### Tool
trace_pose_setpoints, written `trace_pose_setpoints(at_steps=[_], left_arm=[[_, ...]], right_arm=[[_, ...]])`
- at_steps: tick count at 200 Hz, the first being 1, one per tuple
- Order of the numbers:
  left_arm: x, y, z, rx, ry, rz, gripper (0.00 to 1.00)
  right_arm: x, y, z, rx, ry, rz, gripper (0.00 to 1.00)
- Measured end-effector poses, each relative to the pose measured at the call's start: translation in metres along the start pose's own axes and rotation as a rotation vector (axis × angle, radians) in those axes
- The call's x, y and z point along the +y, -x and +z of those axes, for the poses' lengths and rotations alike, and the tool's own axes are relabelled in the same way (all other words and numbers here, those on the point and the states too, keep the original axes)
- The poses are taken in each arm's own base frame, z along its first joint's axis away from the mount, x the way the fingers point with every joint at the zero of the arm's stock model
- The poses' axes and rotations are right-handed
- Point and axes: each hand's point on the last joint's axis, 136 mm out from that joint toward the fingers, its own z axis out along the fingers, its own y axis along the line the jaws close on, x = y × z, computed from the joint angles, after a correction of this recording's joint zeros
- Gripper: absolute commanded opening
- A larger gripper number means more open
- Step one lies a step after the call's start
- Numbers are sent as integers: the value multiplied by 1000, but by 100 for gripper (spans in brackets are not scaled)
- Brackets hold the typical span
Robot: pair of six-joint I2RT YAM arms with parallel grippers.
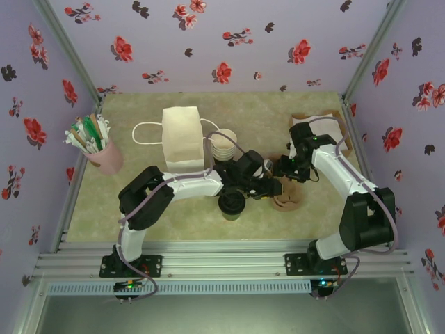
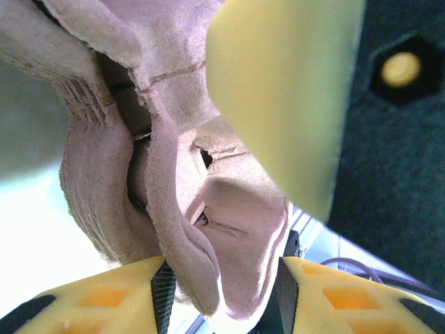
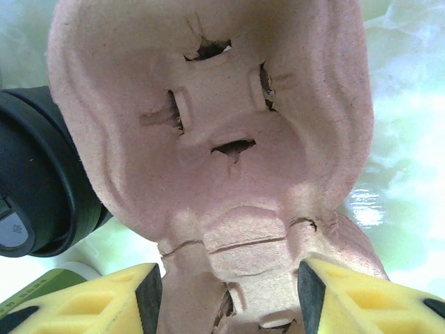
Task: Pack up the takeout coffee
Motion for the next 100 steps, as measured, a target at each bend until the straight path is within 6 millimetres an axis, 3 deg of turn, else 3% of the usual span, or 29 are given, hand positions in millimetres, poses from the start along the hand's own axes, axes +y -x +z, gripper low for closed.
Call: trace_pose_setpoints(at_steps=[62,100], left_arm=[[0,-1,-5,-7,6,7,48],[-18,4,-21,-43,-20,40,52]], right_arm=[[-4,0,8,24,-22,-13,50],[-2,4,10,29,-23,-29,50]])
